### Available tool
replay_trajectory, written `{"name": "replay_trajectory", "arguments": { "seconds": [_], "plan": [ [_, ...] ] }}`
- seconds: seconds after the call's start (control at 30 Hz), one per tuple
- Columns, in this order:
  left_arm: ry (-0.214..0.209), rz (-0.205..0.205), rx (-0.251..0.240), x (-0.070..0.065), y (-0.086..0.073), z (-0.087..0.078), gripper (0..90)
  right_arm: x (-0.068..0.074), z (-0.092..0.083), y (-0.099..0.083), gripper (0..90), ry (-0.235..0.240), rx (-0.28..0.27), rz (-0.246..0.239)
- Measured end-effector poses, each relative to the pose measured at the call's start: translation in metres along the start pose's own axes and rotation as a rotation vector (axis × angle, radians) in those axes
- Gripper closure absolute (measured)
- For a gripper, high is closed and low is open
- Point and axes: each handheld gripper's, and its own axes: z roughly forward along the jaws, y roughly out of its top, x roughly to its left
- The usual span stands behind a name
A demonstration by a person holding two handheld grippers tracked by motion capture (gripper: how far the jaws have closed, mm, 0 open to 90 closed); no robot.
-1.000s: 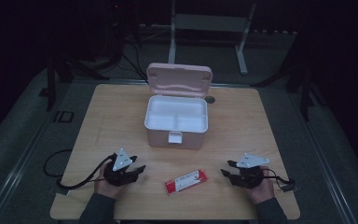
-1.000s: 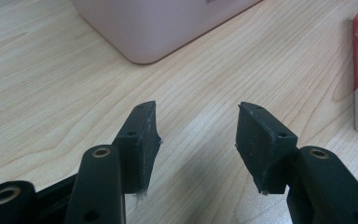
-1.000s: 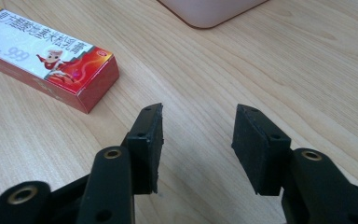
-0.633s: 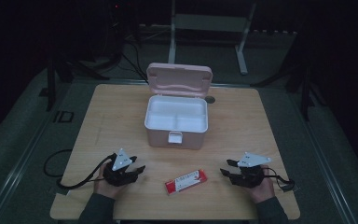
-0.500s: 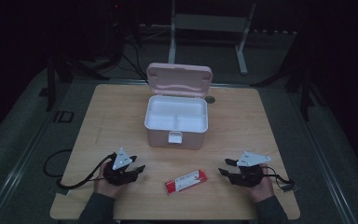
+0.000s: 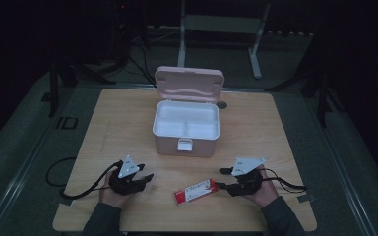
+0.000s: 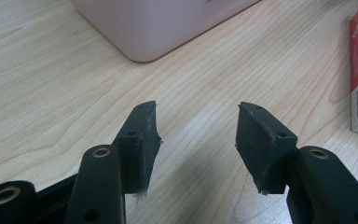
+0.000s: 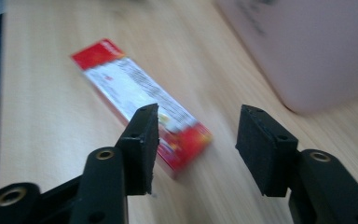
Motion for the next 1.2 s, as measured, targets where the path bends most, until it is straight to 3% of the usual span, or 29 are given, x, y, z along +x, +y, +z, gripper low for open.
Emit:
{"name": "replay_trajectory", "arguments": {
  "seconds": [0.33, 0.43, 0.5, 0.6, 0.73, 0.8, 0.83, 0.93, 0.97, 1.0, 1.07, 1.17, 1.2],
  "plan": [
    [-0.002, 0.003, 0.008, 0.000, 0.000, 0.001, 47.9, 0.014, 0.039, 0.026, 33.1, 0.155, 0.045, -0.102],
    [-0.005, 0.004, 0.009, -0.001, 0.000, 0.002, 47.9, 0.018, 0.052, 0.029, 29.6, 0.187, 0.063, -0.126],
    [-0.007, 0.003, 0.010, -0.001, 0.000, 0.002, 48.0, 0.021, 0.063, 0.031, 26.5, 0.190, 0.096, -0.169],
    [-0.005, 0.006, 0.010, -0.001, 0.000, 0.001, 48.0, 0.023, 0.071, 0.031, 26.1, 0.219, 0.096, -0.189],
    [-0.008, 0.001, 0.011, -0.001, 0.000, 0.003, 48.0, 0.020, 0.076, 0.029, 23.9, 0.215, 0.119, -0.178],
    [-0.007, 0.001, 0.011, -0.001, 0.000, 0.003, 48.0, 0.020, 0.081, 0.027, 28.1, 0.220, 0.143, -0.175],
    [-0.006, 0.001, 0.011, -0.001, 0.000, 0.002, 48.0, 0.018, 0.082, 0.026, 36.4, 0.221, 0.144, -0.155],
    [-0.009, 0.002, 0.010, -0.001, 0.000, 0.002, 48.0, 0.017, 0.082, 0.026, 38.7, 0.218, 0.136, -0.150],
    [-0.008, 0.002, 0.010, -0.001, 0.000, 0.002, 48.0, 0.010, 0.080, 0.025, 48.6, 0.212, 0.120, -0.112],
    [-0.008, 0.002, 0.010, -0.001, 0.000, 0.002, 48.1, 0.006, 0.078, 0.022, 50.1, 0.208, 0.116, -0.086],
    [-0.006, 0.003, 0.011, -0.001, 0.000, 0.002, 48.1, 0.004, 0.077, 0.021, 50.3, 0.203, 0.117, -0.080],
    [-0.006, 0.001, 0.011, 0.000, 0.000, 0.002, 48.2, 0.001, 0.071, 0.017, 50.6, 0.165, 0.124, -0.062],
    [-0.006, 0.001, 0.012, 0.000, 0.000, 0.001, 48.4, -0.004, 0.066, 0.012, 50.6, 0.136, 0.128, -0.036]
  ]
}}
